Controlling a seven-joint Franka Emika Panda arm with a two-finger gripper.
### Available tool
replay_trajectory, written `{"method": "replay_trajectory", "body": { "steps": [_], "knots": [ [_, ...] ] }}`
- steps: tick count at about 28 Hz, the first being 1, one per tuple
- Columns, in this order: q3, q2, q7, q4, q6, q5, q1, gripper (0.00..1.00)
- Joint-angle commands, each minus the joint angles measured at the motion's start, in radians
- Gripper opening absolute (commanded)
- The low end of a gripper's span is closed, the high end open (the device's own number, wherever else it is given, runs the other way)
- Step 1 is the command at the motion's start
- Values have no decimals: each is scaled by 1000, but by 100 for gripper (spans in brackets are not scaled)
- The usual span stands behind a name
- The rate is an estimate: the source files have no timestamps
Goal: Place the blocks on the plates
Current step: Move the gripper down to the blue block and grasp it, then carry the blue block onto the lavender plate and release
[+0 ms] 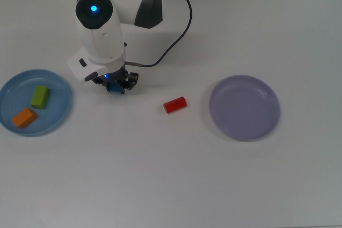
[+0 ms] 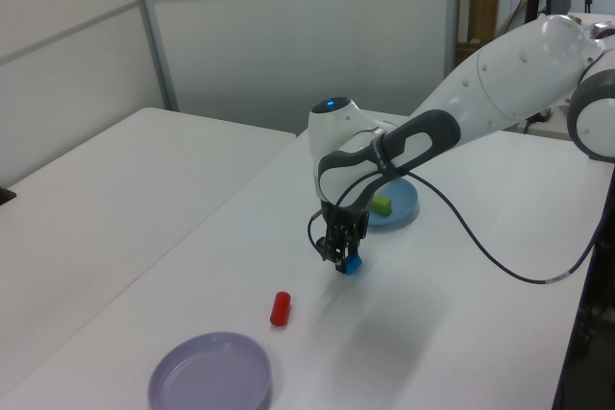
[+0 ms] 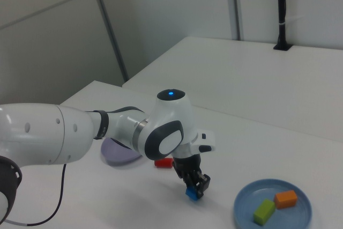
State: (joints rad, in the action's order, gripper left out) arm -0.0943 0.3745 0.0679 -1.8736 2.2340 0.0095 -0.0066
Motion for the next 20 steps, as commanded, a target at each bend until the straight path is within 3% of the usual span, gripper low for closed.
{"method": "replay_trajectory", "body": {
  "steps": [1, 6, 12, 18, 20],
  "knots": [
    [-7, -42, -33, -7, -34, -14, 7, 0],
    [-1, -71, -31, 33, -82, -3, 10, 0],
    [114, -80, -20, 137, -159, -2, 31, 0],
    [189, -52, 19, 183, -131, 3, 79, 0],
    [194, -28, 27, 200, -111, 3, 111, 0]
  ]
}}
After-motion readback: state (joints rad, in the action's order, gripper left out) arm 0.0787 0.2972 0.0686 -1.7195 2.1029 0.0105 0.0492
